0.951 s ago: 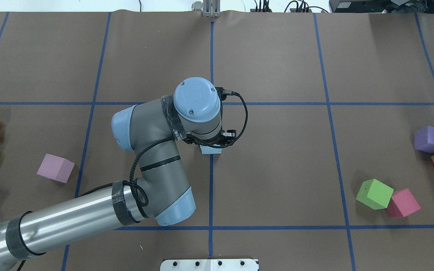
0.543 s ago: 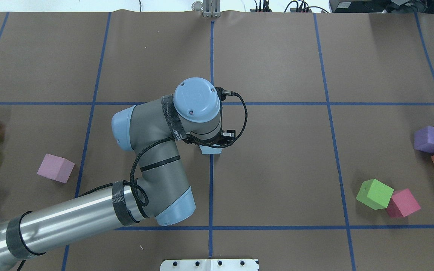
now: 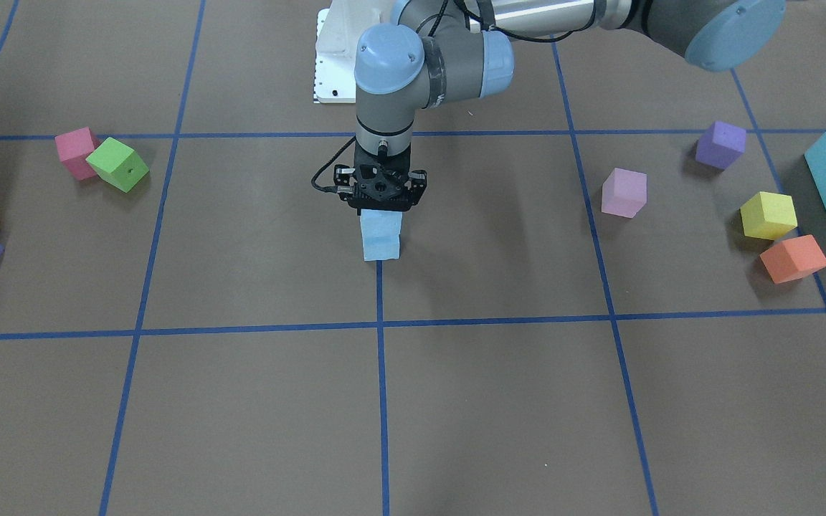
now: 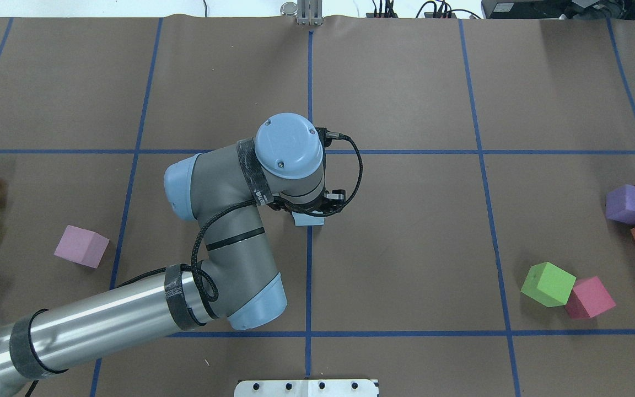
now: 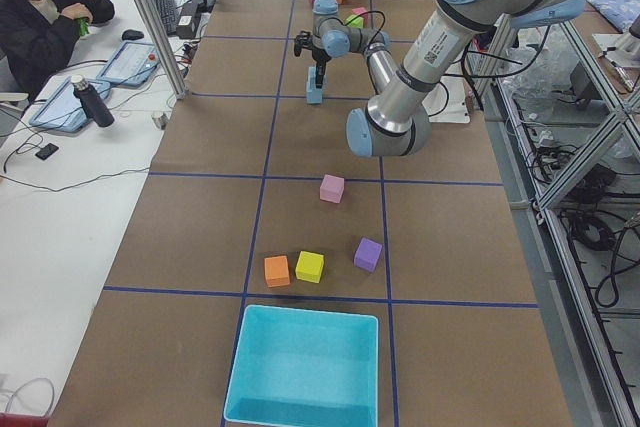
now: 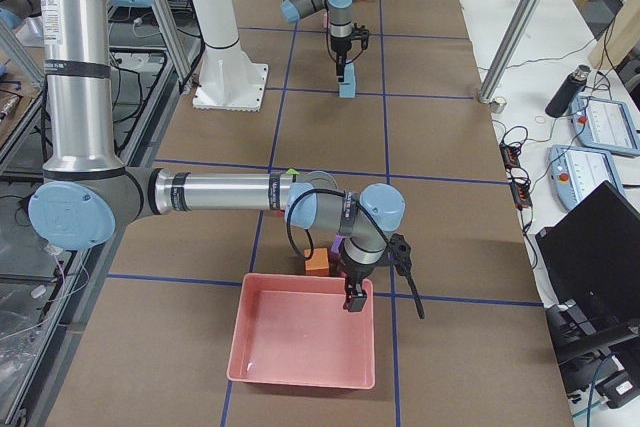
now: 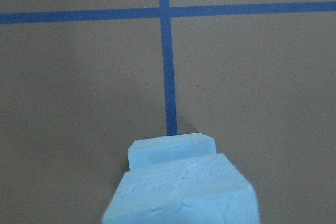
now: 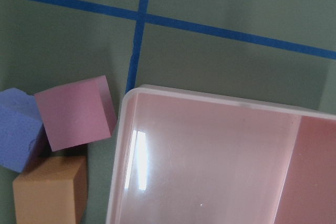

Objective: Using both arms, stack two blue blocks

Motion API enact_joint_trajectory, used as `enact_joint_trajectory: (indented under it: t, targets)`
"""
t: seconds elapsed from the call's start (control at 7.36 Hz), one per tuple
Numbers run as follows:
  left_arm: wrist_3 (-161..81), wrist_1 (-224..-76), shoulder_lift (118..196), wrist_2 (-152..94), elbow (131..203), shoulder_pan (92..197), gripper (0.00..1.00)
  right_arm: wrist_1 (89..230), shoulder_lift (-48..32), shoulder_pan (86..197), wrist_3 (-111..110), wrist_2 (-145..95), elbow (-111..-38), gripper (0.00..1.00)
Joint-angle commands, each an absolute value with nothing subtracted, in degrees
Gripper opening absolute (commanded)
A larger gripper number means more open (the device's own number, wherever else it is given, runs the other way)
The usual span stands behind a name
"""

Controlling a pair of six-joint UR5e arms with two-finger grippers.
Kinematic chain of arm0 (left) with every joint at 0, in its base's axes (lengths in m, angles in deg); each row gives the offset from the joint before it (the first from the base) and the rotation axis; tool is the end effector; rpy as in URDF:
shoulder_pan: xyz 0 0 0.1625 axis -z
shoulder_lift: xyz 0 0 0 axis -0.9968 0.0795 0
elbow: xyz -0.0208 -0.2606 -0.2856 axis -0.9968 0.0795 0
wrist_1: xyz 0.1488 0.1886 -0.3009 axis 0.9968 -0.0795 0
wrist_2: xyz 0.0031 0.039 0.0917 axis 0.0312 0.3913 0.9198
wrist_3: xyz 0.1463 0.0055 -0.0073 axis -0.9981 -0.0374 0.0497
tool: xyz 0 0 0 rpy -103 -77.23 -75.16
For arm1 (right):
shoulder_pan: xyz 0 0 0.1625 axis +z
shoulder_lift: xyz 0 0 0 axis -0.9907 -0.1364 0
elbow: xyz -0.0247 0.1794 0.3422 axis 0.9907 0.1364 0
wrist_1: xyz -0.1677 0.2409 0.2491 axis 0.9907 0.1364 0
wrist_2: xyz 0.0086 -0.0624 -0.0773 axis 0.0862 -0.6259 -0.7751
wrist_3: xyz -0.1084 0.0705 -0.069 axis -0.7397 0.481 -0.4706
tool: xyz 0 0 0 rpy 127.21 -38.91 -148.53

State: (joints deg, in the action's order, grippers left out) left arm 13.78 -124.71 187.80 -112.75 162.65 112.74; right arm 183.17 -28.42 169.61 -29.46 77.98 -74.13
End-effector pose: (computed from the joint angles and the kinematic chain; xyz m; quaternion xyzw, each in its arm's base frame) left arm 0.5935 -0.4124 0.1660 0.0560 0.4197 0.0101 0.9059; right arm 0.0272 -0.4406 0.6679 -0.0412 -0.3141 -0.1030 0.9429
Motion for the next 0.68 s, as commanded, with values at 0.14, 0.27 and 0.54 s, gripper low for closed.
enact_joint_trajectory:
  t: [0.14, 0.27, 0.54]
  targets:
    - [13.78, -124.71, 187.81, -112.66, 162.63, 112.78, 0.98, 183.16, -28.41, 169.61, -29.41, 77.98, -74.22, 1.00]
    - [13.78, -124.71, 187.81, -112.75, 162.71, 112.86, 0.98, 183.16, -28.42, 169.53, -29.50, 77.98, -74.13, 1.00]
    - [13.69, -124.36, 187.89, -113.62, 165.42, 114.35, 0.98, 183.07, -28.42, 169.61, -29.50, 77.98, -74.22, 1.00]
